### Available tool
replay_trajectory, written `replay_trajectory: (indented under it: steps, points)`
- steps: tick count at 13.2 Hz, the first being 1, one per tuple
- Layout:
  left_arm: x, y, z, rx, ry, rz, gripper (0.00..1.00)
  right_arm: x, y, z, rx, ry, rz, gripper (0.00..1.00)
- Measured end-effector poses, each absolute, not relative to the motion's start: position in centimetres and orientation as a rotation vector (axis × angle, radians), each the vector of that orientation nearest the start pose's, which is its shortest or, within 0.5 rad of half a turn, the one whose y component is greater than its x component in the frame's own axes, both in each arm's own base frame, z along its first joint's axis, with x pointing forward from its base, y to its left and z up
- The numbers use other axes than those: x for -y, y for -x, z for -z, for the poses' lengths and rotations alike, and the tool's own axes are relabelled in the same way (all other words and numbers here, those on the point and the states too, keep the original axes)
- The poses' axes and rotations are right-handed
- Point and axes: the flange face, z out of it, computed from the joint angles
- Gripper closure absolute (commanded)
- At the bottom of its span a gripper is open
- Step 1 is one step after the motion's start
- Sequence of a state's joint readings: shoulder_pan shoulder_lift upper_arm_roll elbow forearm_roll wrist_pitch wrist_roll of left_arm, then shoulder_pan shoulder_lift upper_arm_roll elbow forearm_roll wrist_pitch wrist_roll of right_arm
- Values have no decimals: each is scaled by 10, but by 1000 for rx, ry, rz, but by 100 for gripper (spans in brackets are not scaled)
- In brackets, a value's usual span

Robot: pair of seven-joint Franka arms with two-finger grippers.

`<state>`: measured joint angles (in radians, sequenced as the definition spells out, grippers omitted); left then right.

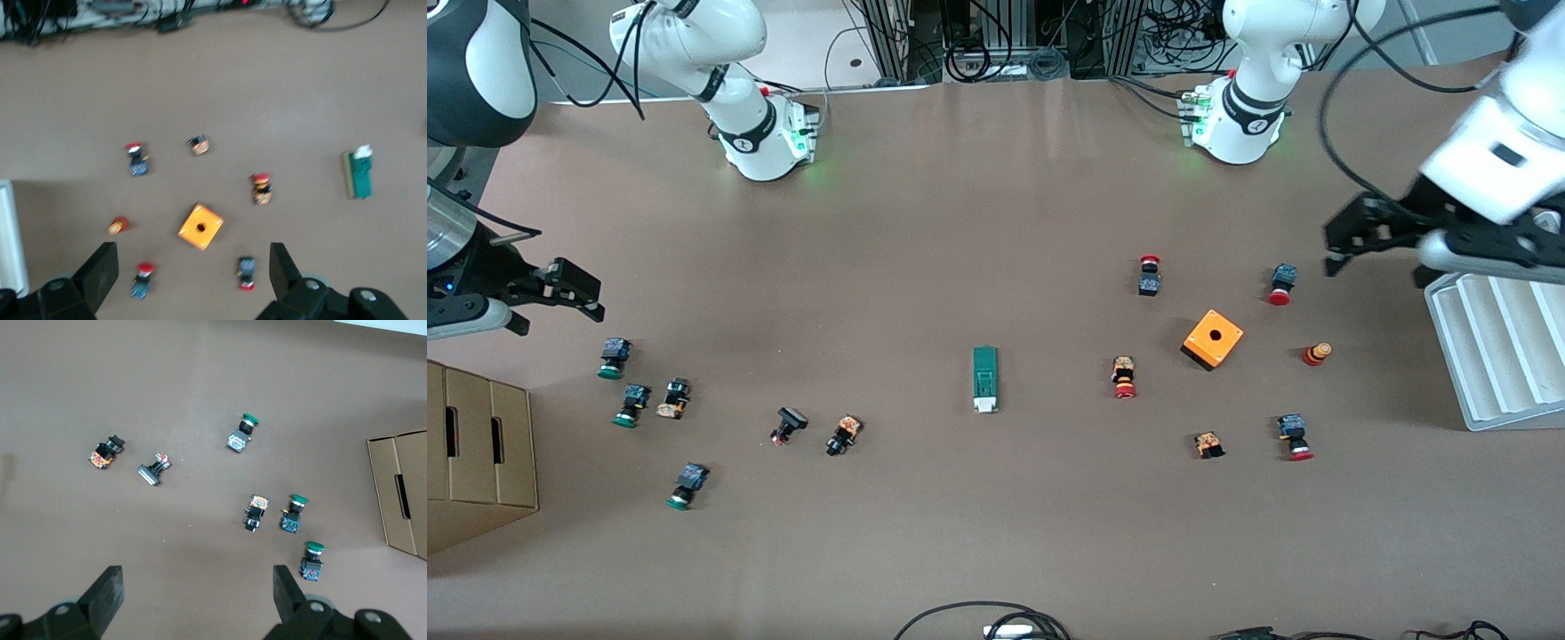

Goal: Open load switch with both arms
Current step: 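Move the left gripper over toward the green load switch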

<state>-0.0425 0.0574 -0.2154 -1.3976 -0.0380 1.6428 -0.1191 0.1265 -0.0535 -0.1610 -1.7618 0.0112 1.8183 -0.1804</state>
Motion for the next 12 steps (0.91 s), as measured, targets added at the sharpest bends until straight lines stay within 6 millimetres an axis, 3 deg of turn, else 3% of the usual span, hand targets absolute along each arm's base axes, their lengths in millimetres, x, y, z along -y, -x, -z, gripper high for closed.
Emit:
replay_trajectory:
  steps: [3, 8, 12]
  points:
    - [220, -538, -690, -141, 3171, 387, 0, 20, -556, -585, 224, 3121, 175, 0]
    - [338, -476, -684, 24, 3052, 518, 0, 20, -556, -586, 225, 3121, 177, 0]
    - [393, -447, -665, 110, 3029, 585, 0, 20, -556, -586, 225, 3121, 177, 0]
